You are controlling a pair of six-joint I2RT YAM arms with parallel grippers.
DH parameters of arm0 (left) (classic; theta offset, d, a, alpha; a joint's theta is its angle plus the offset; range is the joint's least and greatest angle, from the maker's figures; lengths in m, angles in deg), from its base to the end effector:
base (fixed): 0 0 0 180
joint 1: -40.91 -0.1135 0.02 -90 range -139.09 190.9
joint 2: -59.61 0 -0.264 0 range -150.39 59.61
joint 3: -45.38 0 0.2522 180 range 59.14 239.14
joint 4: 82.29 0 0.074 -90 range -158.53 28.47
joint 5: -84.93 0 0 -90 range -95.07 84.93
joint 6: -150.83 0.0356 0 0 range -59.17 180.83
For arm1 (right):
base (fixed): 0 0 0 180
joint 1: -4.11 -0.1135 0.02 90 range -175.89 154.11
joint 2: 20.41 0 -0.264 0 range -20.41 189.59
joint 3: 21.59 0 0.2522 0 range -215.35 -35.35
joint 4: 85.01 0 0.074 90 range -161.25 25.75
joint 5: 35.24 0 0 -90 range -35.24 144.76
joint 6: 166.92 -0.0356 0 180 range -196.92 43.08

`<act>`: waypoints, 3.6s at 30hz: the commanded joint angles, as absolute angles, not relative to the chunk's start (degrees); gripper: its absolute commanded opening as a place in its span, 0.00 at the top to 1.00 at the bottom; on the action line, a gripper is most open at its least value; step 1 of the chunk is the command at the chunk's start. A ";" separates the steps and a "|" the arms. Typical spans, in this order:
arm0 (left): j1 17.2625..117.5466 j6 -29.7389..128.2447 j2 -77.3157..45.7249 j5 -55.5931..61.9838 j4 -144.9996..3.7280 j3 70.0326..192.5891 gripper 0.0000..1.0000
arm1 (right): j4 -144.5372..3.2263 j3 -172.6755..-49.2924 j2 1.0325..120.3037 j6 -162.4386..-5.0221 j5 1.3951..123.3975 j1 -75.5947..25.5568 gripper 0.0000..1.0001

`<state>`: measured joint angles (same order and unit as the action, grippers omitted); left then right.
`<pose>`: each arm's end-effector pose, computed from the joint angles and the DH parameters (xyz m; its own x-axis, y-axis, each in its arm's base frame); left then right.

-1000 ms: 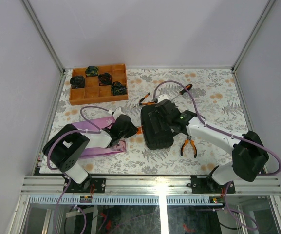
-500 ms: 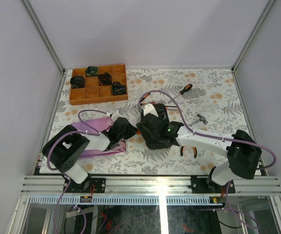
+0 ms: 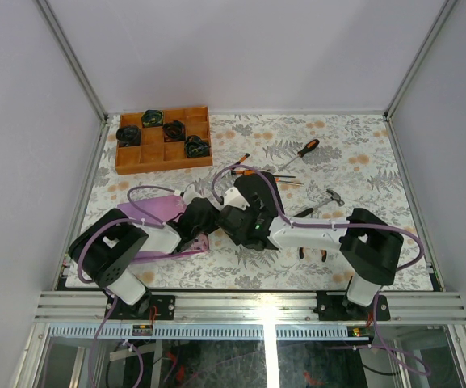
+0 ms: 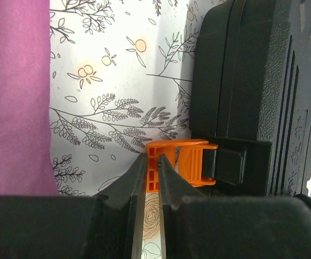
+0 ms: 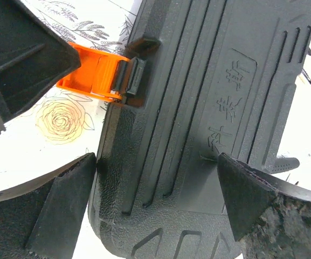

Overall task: Sort the tools into containers
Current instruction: Open the storage box at the center of the board.

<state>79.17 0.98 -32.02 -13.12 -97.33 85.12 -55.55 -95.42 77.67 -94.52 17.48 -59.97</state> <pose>0.2156 -0.1636 0.1134 -0.6906 -0.5458 -0.4745 -0.1434 0.7465 -0.6498 0.1713 0.3032 0.1888 -0.5048 -0.4884 -0.7118 -0.4262 0.8581 -0.2864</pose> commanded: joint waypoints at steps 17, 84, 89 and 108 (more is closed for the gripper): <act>80.10 2.67 -35.51 -13.57 -83.13 80.79 1.00 | -49.80 -98.35 68.88 -96.08 11.41 -59.82 0.01; 79.57 3.62 -36.89 -14.56 -82.23 81.45 1.00 | -50.21 -92.67 59.15 -95.41 11.54 -55.36 0.01; 79.58 3.68 -36.98 -14.50 -82.18 81.47 1.00 | -53.76 -87.37 52.17 -96.21 19.87 -47.39 0.01; 79.58 1.86 -30.95 -17.26 -76.69 80.39 1.00 | -61.52 -78.16 45.78 -101.02 40.47 -29.78 0.28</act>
